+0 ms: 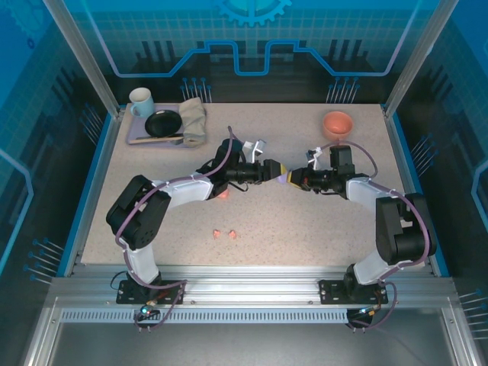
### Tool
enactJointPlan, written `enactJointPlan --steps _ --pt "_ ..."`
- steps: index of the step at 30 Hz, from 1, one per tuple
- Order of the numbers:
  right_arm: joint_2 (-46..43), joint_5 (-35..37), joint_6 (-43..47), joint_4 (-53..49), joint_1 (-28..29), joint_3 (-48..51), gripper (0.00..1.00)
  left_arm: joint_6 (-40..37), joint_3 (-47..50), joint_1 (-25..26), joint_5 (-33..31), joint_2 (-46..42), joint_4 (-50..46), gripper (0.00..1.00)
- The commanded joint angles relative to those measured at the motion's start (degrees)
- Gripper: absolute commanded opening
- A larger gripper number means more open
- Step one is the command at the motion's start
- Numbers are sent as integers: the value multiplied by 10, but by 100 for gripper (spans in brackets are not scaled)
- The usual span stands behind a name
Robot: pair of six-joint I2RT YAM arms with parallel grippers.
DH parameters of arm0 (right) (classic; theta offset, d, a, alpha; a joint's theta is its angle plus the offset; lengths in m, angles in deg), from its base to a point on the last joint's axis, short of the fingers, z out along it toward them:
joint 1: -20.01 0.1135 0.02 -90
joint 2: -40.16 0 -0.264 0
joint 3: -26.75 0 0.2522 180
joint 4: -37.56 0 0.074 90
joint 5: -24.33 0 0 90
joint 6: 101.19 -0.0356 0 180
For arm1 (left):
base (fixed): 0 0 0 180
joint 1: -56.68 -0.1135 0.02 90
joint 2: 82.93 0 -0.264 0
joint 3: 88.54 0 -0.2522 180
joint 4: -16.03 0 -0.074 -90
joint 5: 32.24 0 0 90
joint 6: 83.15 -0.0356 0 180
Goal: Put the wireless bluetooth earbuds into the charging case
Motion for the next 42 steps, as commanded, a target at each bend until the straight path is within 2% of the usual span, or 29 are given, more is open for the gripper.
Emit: enactJointPlan --steps 1,9,21,27,31,33,34,37,38,42 --pt "-6 6 15 -25 2 -15 0 -18 -16 0 -6 -1 -5 63" --pt "2 4 24 -34 3 -19 0 -48 -36 -2 2 20 -60 63" --pt "9 7 29 -45 10 -28 0 -44 -32 -1 10 59 -55 44" --pt "9 29 31 -62 11 -24 0 -45 -11 -2 -14 53 -45 45" --pt "-2 78 43 -126 30 -32 1 -44 11 -9 -46 30 -44 49" --pt "-11 112 54 -167 49 -37 14 -41 22 -14 -60 17 -44 53" --pt "-17 134 56 -184 60 -37 25 -41 29 -17 -66 9 -45 55" --pt "-37 181 49 -220 91 -32 47 -42 40 -23 -85 -12 -57 61" --pt "-48 199 45 -234 102 -30 53 -43 44 -25 -88 -18 -61 63" --pt "-85 259 36 -282 140 -16 62 -48 56 -28 -105 -46 -85 70"
